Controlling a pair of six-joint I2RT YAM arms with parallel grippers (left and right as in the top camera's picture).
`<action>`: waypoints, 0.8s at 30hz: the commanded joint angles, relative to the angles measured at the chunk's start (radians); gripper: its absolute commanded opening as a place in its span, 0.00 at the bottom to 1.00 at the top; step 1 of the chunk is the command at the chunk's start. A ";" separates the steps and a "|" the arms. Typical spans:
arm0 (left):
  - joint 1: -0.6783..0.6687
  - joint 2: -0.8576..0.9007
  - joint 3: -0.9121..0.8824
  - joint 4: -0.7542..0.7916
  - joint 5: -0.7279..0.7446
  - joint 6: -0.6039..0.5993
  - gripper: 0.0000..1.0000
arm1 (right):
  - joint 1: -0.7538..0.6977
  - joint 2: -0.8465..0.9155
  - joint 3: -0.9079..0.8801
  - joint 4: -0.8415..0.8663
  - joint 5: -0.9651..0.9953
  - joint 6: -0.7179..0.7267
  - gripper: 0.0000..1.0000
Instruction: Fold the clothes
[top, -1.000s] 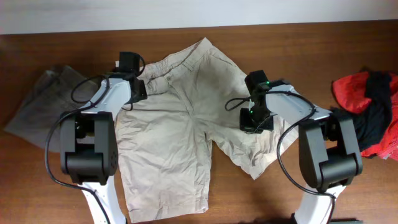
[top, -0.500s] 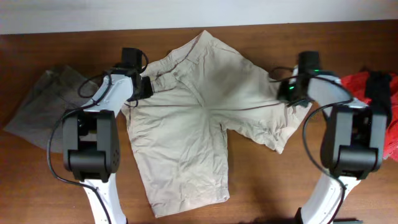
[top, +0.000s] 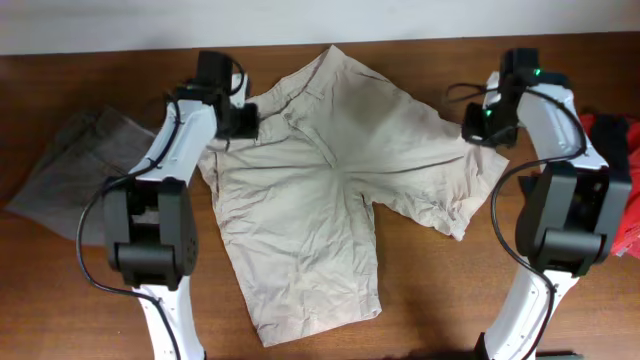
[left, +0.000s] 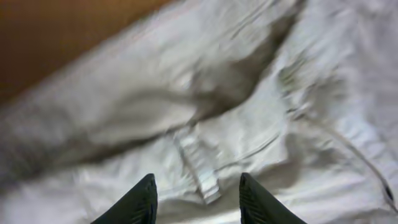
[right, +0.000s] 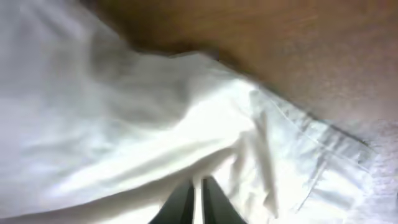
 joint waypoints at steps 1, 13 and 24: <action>-0.013 0.002 0.030 0.003 -0.083 0.157 0.43 | 0.018 -0.056 0.029 -0.078 -0.203 -0.013 0.15; 0.035 -0.013 0.031 -0.036 -0.148 0.161 0.39 | 0.410 -0.071 0.011 -0.256 -0.093 -0.136 0.21; 0.043 -0.224 0.031 -0.301 -0.155 0.185 0.25 | 0.838 -0.204 0.010 -0.288 0.267 0.006 0.20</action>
